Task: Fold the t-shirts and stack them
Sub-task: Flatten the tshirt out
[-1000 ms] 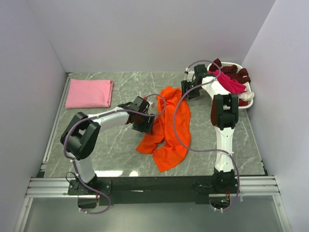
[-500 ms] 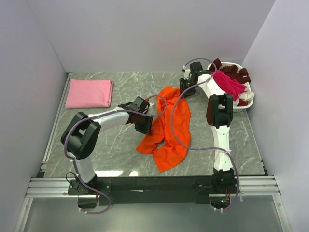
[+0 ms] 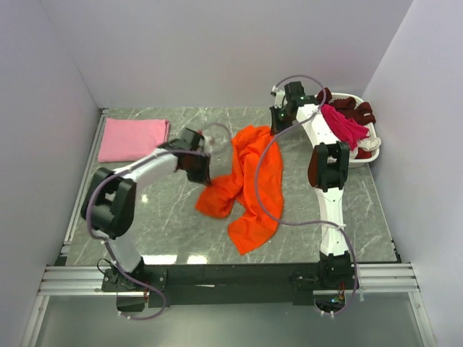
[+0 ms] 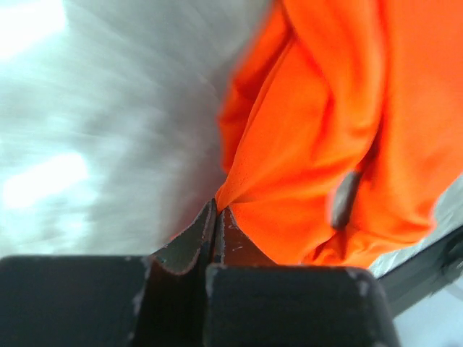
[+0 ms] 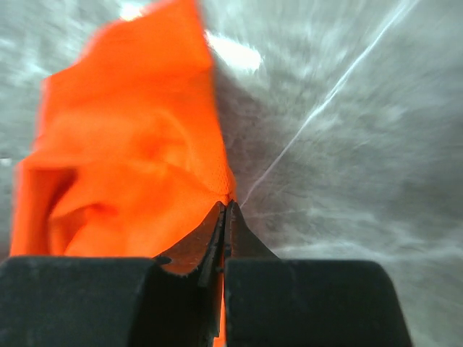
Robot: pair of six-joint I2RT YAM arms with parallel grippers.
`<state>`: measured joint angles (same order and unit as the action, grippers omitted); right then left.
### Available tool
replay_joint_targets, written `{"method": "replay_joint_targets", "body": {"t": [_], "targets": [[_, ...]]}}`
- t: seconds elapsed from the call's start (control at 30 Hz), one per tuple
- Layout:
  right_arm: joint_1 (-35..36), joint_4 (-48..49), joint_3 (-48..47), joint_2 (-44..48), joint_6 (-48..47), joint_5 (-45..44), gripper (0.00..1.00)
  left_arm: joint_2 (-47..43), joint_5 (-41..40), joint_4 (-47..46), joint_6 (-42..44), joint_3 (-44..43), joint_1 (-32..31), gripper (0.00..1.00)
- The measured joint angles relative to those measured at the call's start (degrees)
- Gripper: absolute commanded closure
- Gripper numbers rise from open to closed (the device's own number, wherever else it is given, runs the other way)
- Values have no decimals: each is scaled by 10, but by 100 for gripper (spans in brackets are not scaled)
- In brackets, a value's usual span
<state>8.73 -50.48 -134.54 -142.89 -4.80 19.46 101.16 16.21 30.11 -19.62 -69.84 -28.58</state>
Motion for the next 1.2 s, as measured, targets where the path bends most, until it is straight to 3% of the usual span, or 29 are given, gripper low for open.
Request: {"method": "replay_joint_targets", "body": {"t": [0.1, 0.2, 0.37, 0.53, 0.7, 0.87, 0.97, 1.03, 1.07, 1.1, 1.17, 1.2], "targets": [[1, -3, -16, 34, -13, -5, 100, -27, 2, 30, 6, -54, 71, 100], [3, -3, -25, 102, -33, -14, 100, -38, 8, 51, 15, -180, 146, 100], [5, 30, -47, 274, -61, -27, 100, -67, 9, 63, 27, -359, 220, 100], [-5, 87, -44, 463, -72, -10, 100, -184, 25, 36, 37, -373, 229, 100], [-60, 123, 97, 668, -117, 69, 100, -393, 83, -26, 38, -220, 227, 100], [-66, 73, 454, 925, -295, 167, 100, -568, 193, -70, 10, 27, 223, 100], [-67, -11, 658, 1004, -395, 167, 100, -619, 250, -62, -28, 196, 216, 87], [-68, -75, 774, 1035, -451, 140, 100, -638, 278, -35, -59, 291, 207, 71], [-68, -95, 813, 1041, -469, 126, 92, -652, 288, -15, -78, 330, 199, 58], [-68, -121, 852, 1051, -487, 107, 77, -665, 296, -1, -90, 354, 189, 52], [-68, -160, 892, 1079, -511, 75, 57, -708, 307, 34, -127, 387, 158, 41], [-68, -174, 899, 1100, -518, 61, 44, -729, 311, 50, -137, 389, 145, 31]]}}
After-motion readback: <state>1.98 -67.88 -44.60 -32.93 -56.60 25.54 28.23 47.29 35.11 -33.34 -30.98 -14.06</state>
